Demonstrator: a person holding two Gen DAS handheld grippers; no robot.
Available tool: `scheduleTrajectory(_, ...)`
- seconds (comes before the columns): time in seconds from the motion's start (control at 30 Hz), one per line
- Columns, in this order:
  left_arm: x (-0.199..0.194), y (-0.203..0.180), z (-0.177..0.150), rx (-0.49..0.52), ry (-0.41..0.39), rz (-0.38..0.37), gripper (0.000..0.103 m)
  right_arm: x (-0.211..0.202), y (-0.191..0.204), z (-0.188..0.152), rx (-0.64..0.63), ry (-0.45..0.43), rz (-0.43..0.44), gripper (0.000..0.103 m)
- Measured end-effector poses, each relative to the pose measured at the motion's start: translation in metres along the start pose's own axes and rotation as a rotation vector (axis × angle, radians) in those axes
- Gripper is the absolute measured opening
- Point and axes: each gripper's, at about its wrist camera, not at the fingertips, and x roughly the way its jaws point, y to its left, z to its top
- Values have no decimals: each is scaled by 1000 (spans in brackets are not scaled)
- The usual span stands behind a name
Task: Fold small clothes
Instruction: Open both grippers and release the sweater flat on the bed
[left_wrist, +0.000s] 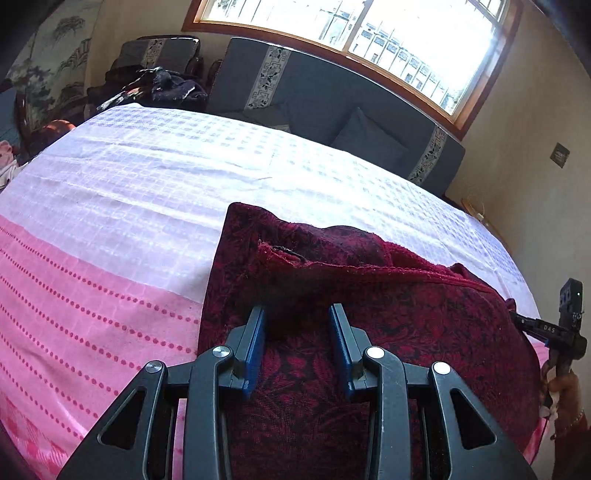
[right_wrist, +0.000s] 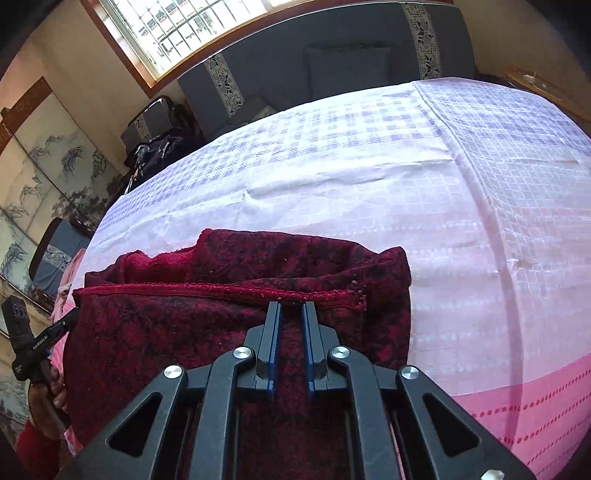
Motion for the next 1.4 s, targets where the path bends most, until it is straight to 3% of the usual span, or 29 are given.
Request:
scheduleTrajectory(0.23,4,-6,-1,36,-2,37,35,1,11,-9,-140,-54,-66,0)
scheduleTrajectory(0.37,-3,1,-1,-2,-10,-29,35,-4,1,-3,-81,-40,-8,0)
scheduleTrajectory(0.4,-7,2,0,-12,-9,-46,35,-10,1,-3,-73,-48,-20,0)
scheduleTrajectory(0.47,-20,2,1,-35,-14,-77,35,-37,7,-8,-76,-126,-30,11)
scheduleTrajectory(0.57,-49,-5,-3,-34,-43,-75,35,-73,28,-26,-136,-181,-6,14)
scheduleTrajectory(0.73,-82,-22,-41,39,0,-24,42,-99,63,-85,-258,-149,23,25)
scheduleTrajectory(0.87,-86,-28,-82,127,53,33,42,-90,72,-129,-353,-97,-64,28)
scheduleTrajectory(0.93,-82,-28,-94,169,65,94,42,-81,68,-140,-366,-58,-122,28)
scheduleTrajectory(1.1,-86,-17,-95,129,51,79,42,-79,58,-141,-353,-36,-116,26)
scheduleTrajectory(1.17,-105,-24,-94,106,-6,43,42,-88,64,-139,-327,-52,-111,27)
scheduleTrajectory(1.27,-131,-56,-99,171,-67,-67,42,-115,89,-139,-345,-141,-30,30)
scheduleTrajectory(1.4,-117,-99,-112,237,12,-169,42,-116,145,-143,-369,-139,143,29)
